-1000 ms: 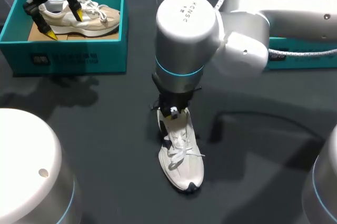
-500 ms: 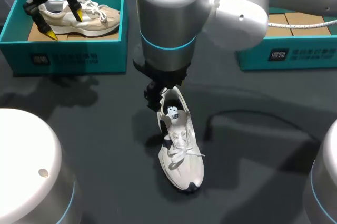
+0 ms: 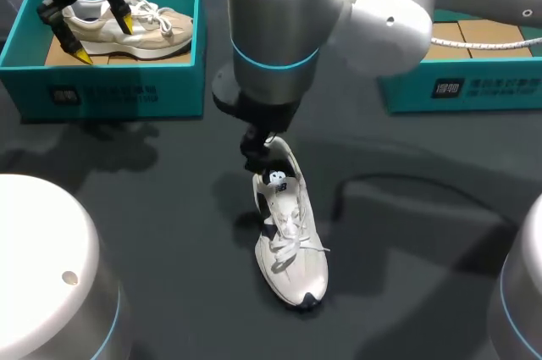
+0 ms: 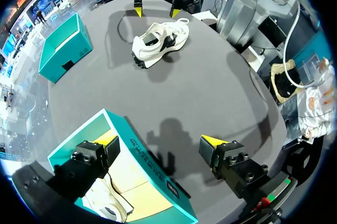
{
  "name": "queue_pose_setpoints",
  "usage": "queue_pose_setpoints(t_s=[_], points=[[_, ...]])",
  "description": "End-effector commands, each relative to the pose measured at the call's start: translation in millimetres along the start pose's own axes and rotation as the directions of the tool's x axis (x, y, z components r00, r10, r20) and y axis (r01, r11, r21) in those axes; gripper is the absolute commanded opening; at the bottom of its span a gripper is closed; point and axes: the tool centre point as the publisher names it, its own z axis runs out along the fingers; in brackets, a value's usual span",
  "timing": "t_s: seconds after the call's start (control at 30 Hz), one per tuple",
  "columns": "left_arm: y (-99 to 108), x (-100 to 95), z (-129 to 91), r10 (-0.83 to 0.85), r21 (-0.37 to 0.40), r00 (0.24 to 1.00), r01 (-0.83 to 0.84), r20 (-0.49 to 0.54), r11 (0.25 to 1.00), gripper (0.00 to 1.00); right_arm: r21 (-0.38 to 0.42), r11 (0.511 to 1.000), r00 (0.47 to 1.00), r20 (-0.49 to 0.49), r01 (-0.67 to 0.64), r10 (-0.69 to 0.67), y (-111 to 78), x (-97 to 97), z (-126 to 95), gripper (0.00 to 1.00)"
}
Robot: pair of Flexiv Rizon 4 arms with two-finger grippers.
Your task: Take the shoe out of the shoebox, open the shoe tongue, remove and reinsert the insole, then place the shoe into the shoebox
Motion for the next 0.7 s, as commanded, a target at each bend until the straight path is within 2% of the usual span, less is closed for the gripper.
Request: queue_pose_setpoints(t_s=[0.03, 0.2, 0.33, 0.5, 0.7], points=[[0, -0.3, 0, 0.001, -0.003, 1.000, -0.001, -0.002, 1.000, 1.00, 0.072, 0.993, 0.995, 0.025, 0.092, -0.094, 17.6, -5.8, 3, 1.00], [0, -0.3, 0, 0.001, -0.003, 1.000, -0.001, -0.002, 1.000, 1.00, 0.031, 0.982, 0.983, 0.011, 0.185, -0.186, 20.1, -20.6, 14, 1.00], [0, -0.3, 0, 0.001, -0.003, 1.000, -0.001, -0.002, 1.000, 1.00, 0.019, 0.948, 0.947, 0.043, 0.317, -0.318, 25.3, -27.2, 25, 1.00], [0, -0.3, 0, 0.001, -0.003, 1.000, -0.001, -0.002, 1.000, 1.00, 0.041, 0.908, 0.909, 0.009, 0.417, -0.417, 29.4, -35.0, 40, 1.00], [0, -0.3, 0, 0.001, -0.003, 1.000, -0.001, -0.002, 1.000, 1.00, 0.048, 0.896, 0.897, -0.005, 0.441, -0.442, 31.5, -42.2, 53, 1.00]])
